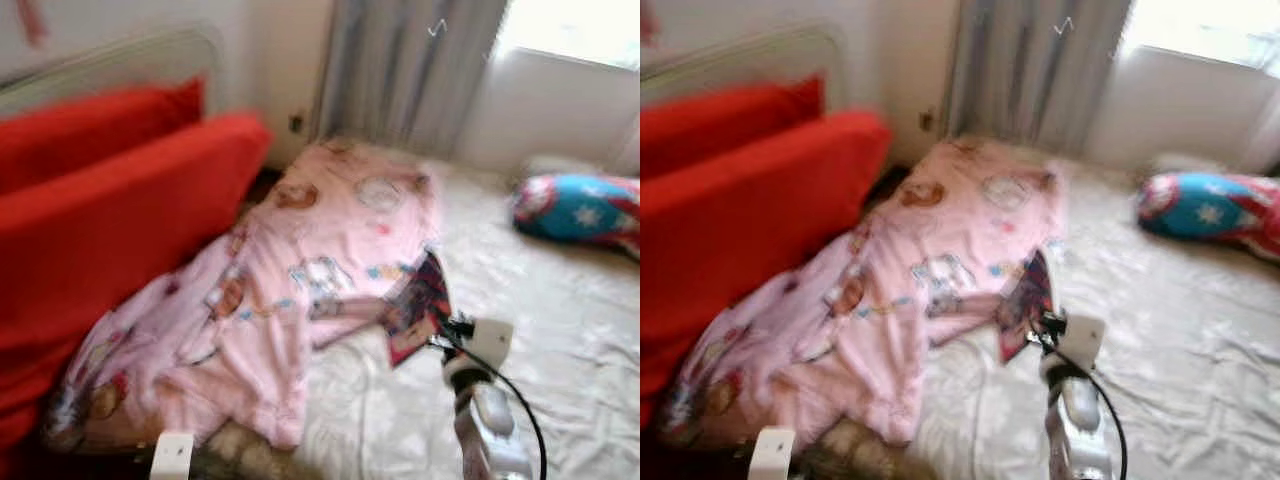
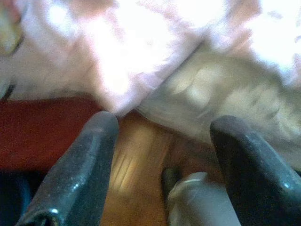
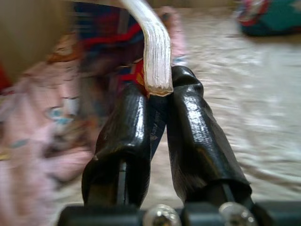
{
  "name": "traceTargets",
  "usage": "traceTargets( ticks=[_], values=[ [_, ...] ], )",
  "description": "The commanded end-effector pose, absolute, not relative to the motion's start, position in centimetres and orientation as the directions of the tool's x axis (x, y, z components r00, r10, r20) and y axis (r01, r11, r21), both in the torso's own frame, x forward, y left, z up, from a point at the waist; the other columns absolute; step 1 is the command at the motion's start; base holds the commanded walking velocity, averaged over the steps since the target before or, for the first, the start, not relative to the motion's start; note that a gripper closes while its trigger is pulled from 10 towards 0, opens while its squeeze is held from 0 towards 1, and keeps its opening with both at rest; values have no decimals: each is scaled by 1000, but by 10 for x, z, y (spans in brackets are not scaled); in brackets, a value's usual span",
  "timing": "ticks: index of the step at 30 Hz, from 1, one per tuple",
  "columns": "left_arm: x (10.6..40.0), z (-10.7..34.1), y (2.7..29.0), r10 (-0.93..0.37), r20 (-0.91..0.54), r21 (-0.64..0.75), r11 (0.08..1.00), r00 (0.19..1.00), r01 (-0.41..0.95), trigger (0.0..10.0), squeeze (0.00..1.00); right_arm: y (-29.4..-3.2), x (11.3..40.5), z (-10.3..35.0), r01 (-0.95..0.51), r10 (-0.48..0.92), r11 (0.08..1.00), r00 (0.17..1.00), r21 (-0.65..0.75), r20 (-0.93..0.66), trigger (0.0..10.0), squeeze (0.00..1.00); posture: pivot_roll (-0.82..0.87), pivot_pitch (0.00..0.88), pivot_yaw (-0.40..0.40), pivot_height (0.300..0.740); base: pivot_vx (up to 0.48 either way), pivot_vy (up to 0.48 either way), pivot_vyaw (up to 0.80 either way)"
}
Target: Clean up the room
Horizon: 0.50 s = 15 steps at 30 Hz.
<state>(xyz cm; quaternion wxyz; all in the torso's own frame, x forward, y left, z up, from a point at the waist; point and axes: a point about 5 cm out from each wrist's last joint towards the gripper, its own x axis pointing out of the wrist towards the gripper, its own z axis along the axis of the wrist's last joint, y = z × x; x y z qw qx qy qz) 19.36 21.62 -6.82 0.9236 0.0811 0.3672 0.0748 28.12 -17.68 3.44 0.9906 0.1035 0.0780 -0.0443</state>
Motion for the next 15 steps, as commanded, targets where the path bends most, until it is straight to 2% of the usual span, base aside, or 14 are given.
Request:
traceTargets(
  ticks=[1,10,15],
  values=[
    [189,-73,205,165,-682,192,980,712,-43,10000,0,-191,278,37,155,-128,970,981,190,-145,10000,0,2,0,-99,740,0,0,-669],
    [186,-74,205,166,-688,188,981,707,-47,10000,0,-190,277,36,158,-131,968,981,196,-144,10000,0,5,0,-99,740,0,0,-667],
    [185,-75,206,167,-689,191,981,705,-46,10000,0,-192,276,37,161,-136,968,981,194,-134,10000,0,6,0,-98,740,0,0,0]
  ],
)
